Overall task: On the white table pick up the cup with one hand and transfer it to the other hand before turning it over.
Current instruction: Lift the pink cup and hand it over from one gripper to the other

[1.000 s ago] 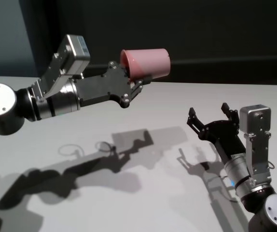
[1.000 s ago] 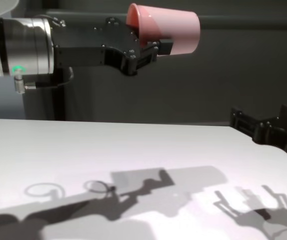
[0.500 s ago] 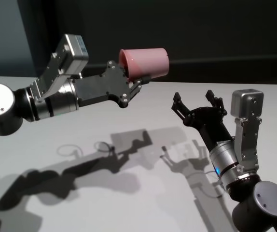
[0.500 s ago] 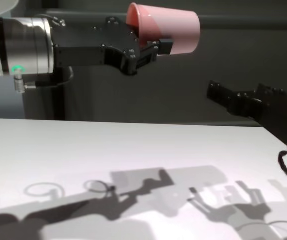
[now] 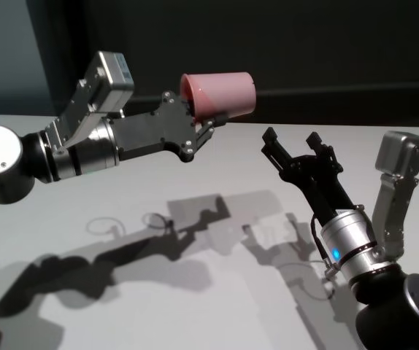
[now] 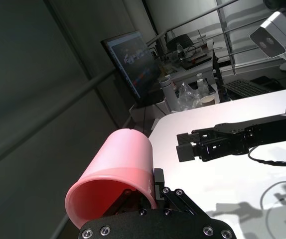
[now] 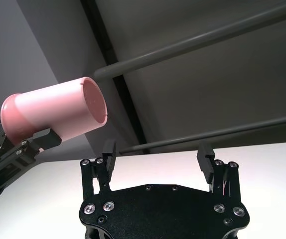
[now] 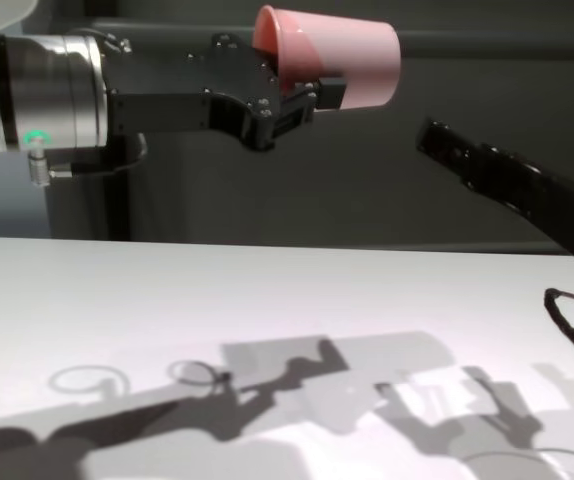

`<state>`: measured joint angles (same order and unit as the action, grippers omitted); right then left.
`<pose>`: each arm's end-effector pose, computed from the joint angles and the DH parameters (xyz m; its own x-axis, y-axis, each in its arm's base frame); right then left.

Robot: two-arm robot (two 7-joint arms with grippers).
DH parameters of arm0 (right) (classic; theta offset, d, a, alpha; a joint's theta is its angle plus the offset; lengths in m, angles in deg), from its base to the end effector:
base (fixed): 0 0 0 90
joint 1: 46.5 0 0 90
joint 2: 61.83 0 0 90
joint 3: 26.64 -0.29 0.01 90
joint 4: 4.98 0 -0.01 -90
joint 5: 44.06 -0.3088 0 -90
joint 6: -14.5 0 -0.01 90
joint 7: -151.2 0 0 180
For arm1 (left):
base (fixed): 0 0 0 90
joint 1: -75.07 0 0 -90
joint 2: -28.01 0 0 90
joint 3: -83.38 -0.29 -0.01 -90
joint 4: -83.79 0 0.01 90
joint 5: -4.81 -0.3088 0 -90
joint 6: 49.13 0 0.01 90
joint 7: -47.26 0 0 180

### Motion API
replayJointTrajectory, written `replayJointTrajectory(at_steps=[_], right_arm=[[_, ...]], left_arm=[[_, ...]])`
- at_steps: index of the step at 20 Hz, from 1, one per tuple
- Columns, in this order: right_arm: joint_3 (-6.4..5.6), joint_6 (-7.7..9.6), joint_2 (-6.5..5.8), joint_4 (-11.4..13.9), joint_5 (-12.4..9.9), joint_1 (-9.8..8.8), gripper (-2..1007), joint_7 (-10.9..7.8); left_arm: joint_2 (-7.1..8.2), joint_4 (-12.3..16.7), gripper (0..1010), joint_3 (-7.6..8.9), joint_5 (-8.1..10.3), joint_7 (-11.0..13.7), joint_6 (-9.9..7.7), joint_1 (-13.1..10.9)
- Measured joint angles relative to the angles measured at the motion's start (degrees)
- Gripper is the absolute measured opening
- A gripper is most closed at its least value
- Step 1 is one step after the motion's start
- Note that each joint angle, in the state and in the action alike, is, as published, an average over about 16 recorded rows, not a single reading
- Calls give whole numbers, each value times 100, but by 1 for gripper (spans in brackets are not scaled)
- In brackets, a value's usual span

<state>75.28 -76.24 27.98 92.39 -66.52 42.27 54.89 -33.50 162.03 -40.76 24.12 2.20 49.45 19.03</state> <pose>0.3147 0.0667 -0.2659 0.3362 -0.8679 -0.3656 0.9413 0.2973 0.1597 0.4463 0.0157 -0.1876 0.8555 0.3183 0.4084 -0.3848 0.9186 0.0901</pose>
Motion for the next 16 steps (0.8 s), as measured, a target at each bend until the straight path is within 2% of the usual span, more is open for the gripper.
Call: replayJointTrajectory(at_steps=[4,8,16], right_arm=[[-141,84,-23,58,-572,-68,1002,-377],[-288,245,-76,30,-1266,-94,1002,-845],[-547,702,-158,-349,-2823,16,1002,-1976]], left_arm=[[0,0,38,0,-1,0,2,0],[0,0,38,0,-1,0,3,0],[0,0,38,0,-1,0,3,0]])
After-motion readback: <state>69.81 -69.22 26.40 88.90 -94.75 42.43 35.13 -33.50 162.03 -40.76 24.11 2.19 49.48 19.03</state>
